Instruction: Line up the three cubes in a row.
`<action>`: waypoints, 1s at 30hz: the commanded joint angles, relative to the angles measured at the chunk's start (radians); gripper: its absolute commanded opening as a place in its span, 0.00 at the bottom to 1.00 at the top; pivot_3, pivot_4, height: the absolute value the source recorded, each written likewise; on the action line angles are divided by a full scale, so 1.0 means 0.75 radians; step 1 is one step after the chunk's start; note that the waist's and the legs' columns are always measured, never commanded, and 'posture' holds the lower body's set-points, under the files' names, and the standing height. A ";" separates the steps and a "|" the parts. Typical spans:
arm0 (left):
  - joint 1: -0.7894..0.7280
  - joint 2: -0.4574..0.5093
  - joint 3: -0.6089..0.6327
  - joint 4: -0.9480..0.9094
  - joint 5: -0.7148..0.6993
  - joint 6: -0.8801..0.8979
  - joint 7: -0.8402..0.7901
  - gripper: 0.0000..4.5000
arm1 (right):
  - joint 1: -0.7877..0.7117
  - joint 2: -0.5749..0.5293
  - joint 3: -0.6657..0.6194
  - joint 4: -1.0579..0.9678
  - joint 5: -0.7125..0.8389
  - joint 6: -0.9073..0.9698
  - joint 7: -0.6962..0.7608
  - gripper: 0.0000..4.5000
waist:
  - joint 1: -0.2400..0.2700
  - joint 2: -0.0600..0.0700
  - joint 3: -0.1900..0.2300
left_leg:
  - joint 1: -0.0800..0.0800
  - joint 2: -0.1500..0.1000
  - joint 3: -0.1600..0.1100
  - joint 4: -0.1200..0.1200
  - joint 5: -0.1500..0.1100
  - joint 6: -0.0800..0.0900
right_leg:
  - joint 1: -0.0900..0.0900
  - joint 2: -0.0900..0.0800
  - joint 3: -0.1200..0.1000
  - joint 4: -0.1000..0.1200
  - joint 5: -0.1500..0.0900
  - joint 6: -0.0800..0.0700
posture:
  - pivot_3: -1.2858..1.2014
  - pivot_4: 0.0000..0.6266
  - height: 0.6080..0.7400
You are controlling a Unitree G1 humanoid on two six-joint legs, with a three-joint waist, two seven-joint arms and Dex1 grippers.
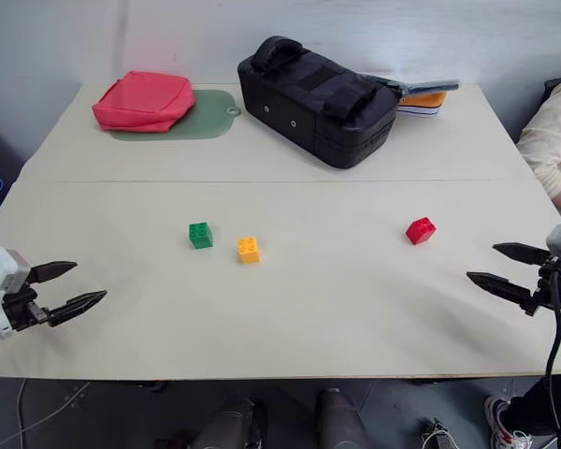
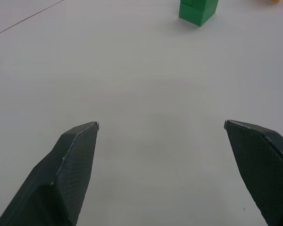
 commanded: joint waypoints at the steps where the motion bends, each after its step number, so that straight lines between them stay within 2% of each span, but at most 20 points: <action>1: 0.009 0.002 0.025 -0.003 0.005 -0.030 0.002 1.00 | 0.009 0.003 -0.065 -0.041 0.015 0.012 -0.035 1.00 | 0.000 0.000 0.000 | 0.000 0.000 0.000 0.000 0.000 0.000 | 0.000 0.000 0.000 0.000 0.000 0.000 | 0.52 0.24 1.00; 19: -0.021 -0.008 -0.026 0.012 0.052 -0.058 0.053 1.00 | 0.029 0.007 -0.036 -0.045 -0.049 -0.036 -0.112 1.00 | 0.000 0.000 0.000 | 0.000 0.000 0.000 0.000 0.000 0.000 | 0.000 0.000 0.000 0.000 0.000 0.000 | 0.52 0.24 1.00; 23: -0.055 0.009 -0.052 -0.049 -0.011 0.019 0.014 1.00 | -0.004 -0.002 -0.021 -0.124 -0.023 0.062 -0.156 1.00 | -0.001 0.000 0.000 | 0.000 0.000 0.000 0.000 0.000 0.000 | 0.000 0.000 0.000 0.001 0.000 0.000 | 0.52 0.24 1.00; 25: -0.107 0.037 -0.110 -0.165 -0.092 0.109 -0.046 1.00 | -0.064 0.002 0.028 -0.194 -0.032 0.115 -0.217 1.00 | -0.001 0.000 0.000 | 0.000 0.000 0.000 0.001 0.000 0.000 | 0.000 0.000 0.000 0.001 0.000 0.000 | 0.52 0.24 1.00; 30: -0.343 0.118 -0.276 -0.368 -0.291 0.327 -0.161 1.00 | -0.263 0.059 0.178 -0.227 -0.080 0.224 -0.369 1.00 | 0.001 0.000 0.000 | 0.000 0.000 0.000 0.003 0.004 -0.007 | 0.000 0.000 0.000 0.002 0.000 0.000 | 0.52 0.24 1.00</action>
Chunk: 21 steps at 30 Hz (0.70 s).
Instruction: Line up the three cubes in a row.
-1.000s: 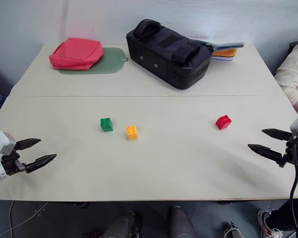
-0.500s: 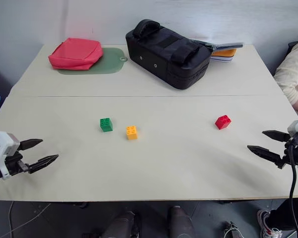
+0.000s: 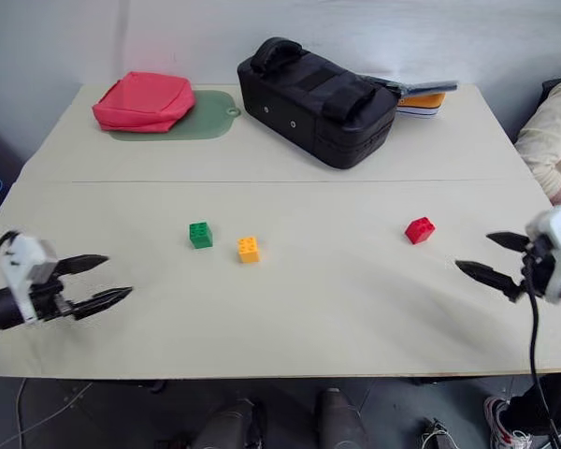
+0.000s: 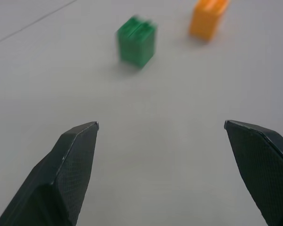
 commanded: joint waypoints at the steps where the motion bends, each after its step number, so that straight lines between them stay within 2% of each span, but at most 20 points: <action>1: -0.180 0.070 -0.097 -0.124 -0.157 0.133 -0.092 1.00 | -0.135 0.051 0.092 0.005 -0.047 0.067 -0.119 1.00 | 0.001 0.000 0.000 | 0.000 0.000 0.000 0.000 0.000 -0.001 | 0.000 0.000 -0.001 0.000 0.000 0.000 | 0.52 0.24 1.00; 7: -0.526 0.090 -0.317 -0.133 -0.217 0.216 -0.217 1.00 | -0.420 0.203 0.265 0.250 -0.186 0.096 -0.297 1.00 | -0.003 0.000 0.000 | -0.003 -0.001 0.001 0.001 0.001 -0.001 | -0.001 0.002 0.000 -0.001 0.000 0.000 | 0.52 0.24 1.00; 10: -0.657 0.033 -0.407 -0.092 -0.173 0.192 -0.212 1.00 | -0.528 0.286 0.297 0.401 -0.220 0.139 -0.371 1.00 | -0.002 0.000 0.000 | -0.004 0.000 0.003 0.005 0.002 -0.001 | -0.002 0.005 0.001 0.003 0.000 0.000 | 0.52 0.24 1.00; 16: -0.736 -0.018 -0.468 -0.088 -0.145 0.182 -0.213 1.00 | -0.585 0.348 0.311 0.515 -0.272 0.105 -0.437 1.00 | 0.000 0.000 0.000 | -0.007 0.000 0.003 0.012 0.001 0.001 | -0.003 0.006 0.002 0.011 0.000 0.001 | 0.52 0.24 1.00; 21: -0.718 -0.016 -0.462 -0.076 -0.123 0.167 -0.212 1.00 | -0.563 0.353 0.298 0.472 -0.263 0.114 -0.413 1.00 | 0.000 0.000 0.000 | -0.007 0.000 0.003 0.014 0.001 0.002 | -0.003 0.006 0.003 0.012 0.001 0.002 | 0.52 0.24 1.00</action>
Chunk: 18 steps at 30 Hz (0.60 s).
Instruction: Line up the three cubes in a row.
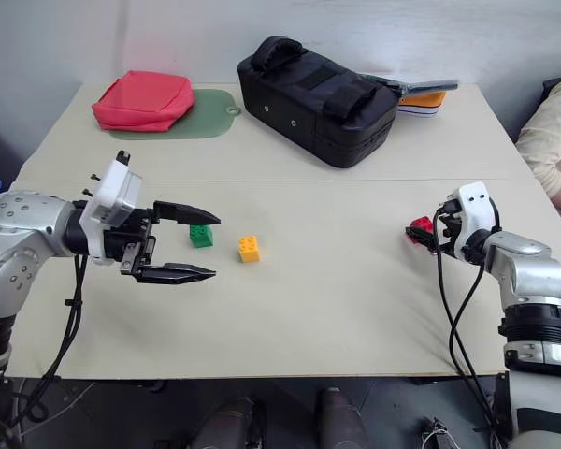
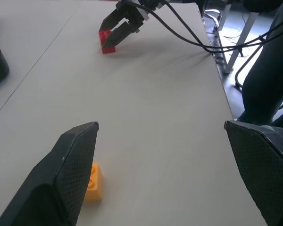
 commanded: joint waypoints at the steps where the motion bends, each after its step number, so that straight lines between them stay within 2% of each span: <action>1: 0.009 0.013 0.035 -0.014 0.006 -0.022 -0.005 1.00 | 0.008 -0.018 -0.035 -0.058 0.011 -0.012 0.022 1.00 | -0.001 0.000 0.000 | 0.000 0.000 0.000 0.000 0.000 0.000 | 0.000 0.000 0.000 0.000 0.000 0.000 | 0.52 0.24 1.00; 4: 0.019 0.008 0.029 -0.019 0.012 -0.027 -0.003 1.00 | 0.031 -0.005 -0.012 -0.057 -0.010 -0.040 0.030 1.00 | 0.000 0.000 0.000 | 0.000 0.000 0.000 0.000 0.000 0.000 | 0.000 0.000 0.000 0.000 0.000 0.000 | 0.52 0.24 1.00; 7: -0.004 -0.007 0.024 -0.026 0.001 -0.015 0.009 1.00 | 0.031 0.023 -0.008 -0.043 -0.018 -0.047 0.012 0.87 | 0.000 0.000 0.000 | 0.000 0.000 0.000 0.000 0.000 0.000 | 0.000 0.000 0.000 0.000 0.000 0.000 | 0.52 0.24 1.00; 14: -0.015 -0.015 0.024 -0.019 0.005 -0.019 0.012 1.00 | 0.019 0.046 -0.014 -0.019 -0.022 -0.066 0.027 0.33 | 0.000 0.000 0.000 | 0.000 0.000 0.000 0.000 0.000 0.000 | 0.000 0.000 0.000 0.000 0.000 0.000 | 0.52 0.24 1.00; 18: -0.010 -0.017 0.024 -0.018 0.009 -0.024 0.012 1.00 | 0.031 0.027 -0.009 -0.041 -0.012 -0.092 0.086 0.34 | 0.000 0.000 0.000 | 0.000 0.000 0.000 0.000 0.000 0.000 | 0.000 0.000 0.000 0.000 0.000 0.000 | 0.52 0.24 1.00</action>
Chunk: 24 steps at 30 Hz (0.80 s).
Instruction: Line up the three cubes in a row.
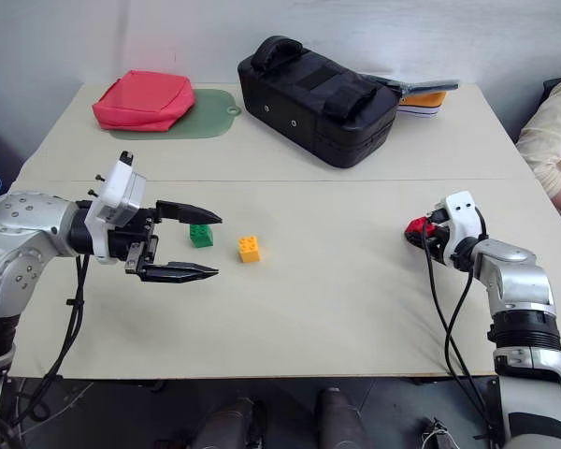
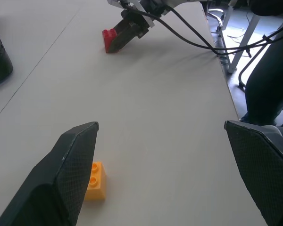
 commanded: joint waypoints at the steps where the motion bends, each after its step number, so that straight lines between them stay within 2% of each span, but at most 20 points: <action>1: -0.010 -0.001 0.024 -0.023 0.001 -0.020 0.001 1.00 | -0.004 -0.029 -0.027 -0.039 0.019 -0.037 0.056 0.34 | 0.000 0.000 0.000 | 0.000 0.000 0.000 0.000 0.000 0.000 | 0.000 0.000 0.000 0.000 0.000 0.000 | 0.52 0.24 1.00; 5: 0.023 0.032 0.011 -0.043 -0.007 -0.013 -0.055 1.00 | 0.144 -0.122 0.008 -0.390 0.159 -0.147 0.466 0.34 | 0.002 0.000 0.000 | 0.000 0.000 0.000 -0.001 0.000 0.000 | 0.000 0.001 0.000 -0.001 0.000 0.000 | 0.52 0.24 1.00; 11: 0.069 0.062 -0.035 -0.065 0.038 -0.068 -0.139 1.00 | 0.349 -0.295 0.153 -0.783 0.193 -0.250 0.823 0.34 | 0.003 0.000 0.000 | 0.000 0.000 -0.001 0.001 -0.001 0.002 | 0.002 0.001 0.000 -0.001 0.001 0.001 | 0.52 0.24 1.00; 15: 0.117 0.073 -0.060 -0.118 0.049 -0.093 -0.172 1.00 | 0.417 -0.306 0.221 -0.888 0.160 -0.316 0.853 0.34 | 0.004 0.000 0.000 | 0.001 0.000 -0.001 0.001 -0.001 0.002 | 0.002 0.000 0.000 -0.002 0.001 0.001 | 0.52 0.24 1.00; 24: 0.178 0.098 -0.069 -0.171 0.086 -0.149 -0.205 1.00 | 0.487 -0.246 0.366 -0.875 0.058 -0.429 0.828 0.34 | 0.004 0.000 0.000 | 0.001 0.001 -0.001 0.001 -0.001 0.002 | 0.002 0.000 0.000 -0.004 0.000 0.001 | 0.52 0.24 1.00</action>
